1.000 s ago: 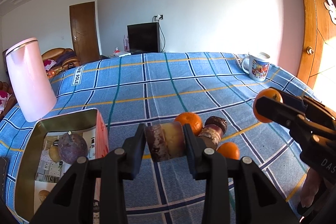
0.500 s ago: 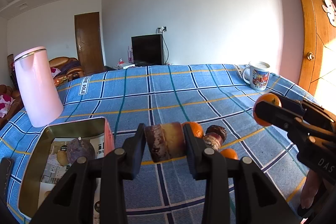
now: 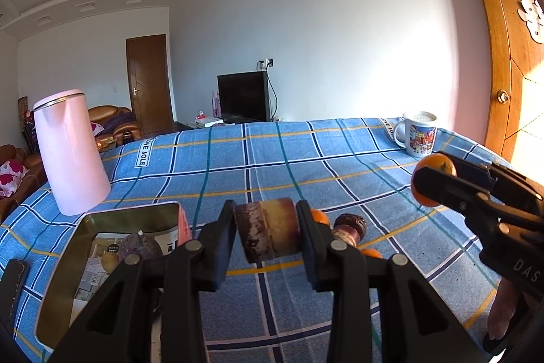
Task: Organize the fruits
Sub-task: 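Lift the jar with the left tool while the right tool lifts the orange toward the tin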
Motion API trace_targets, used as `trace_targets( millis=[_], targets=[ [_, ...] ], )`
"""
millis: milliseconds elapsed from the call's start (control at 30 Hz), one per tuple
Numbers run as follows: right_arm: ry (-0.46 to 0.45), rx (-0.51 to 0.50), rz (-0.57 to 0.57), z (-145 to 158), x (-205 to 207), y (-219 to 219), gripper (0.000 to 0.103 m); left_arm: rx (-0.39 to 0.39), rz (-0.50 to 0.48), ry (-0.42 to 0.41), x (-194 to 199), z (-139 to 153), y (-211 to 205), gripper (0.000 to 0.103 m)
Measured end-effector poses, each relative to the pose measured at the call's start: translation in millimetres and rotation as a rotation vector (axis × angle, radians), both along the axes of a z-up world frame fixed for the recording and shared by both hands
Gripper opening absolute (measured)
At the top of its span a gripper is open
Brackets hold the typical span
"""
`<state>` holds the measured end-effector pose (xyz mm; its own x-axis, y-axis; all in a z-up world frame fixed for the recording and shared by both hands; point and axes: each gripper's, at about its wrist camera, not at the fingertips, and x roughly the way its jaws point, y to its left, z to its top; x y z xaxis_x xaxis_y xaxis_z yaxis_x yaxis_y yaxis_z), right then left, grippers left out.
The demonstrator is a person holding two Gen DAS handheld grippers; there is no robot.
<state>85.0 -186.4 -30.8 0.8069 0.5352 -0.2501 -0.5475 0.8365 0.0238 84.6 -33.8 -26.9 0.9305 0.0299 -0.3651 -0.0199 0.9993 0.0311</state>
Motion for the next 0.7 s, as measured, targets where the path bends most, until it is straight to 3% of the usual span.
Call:
trace_targets(
  millis=[233,700],
  targets=[
    [-0.039,0.006,-0.008,1.7,-6.1,-1.8,0.038,0.004,0.01,-0.052,-9.4,2.9,-0.3,0.037],
    [-0.007,-0.018,-0.004,0.9,-0.1,7.2,0.038,-0.022,-0.012,-0.033,-11.6,2.8,9.0,0.037]
  ],
)
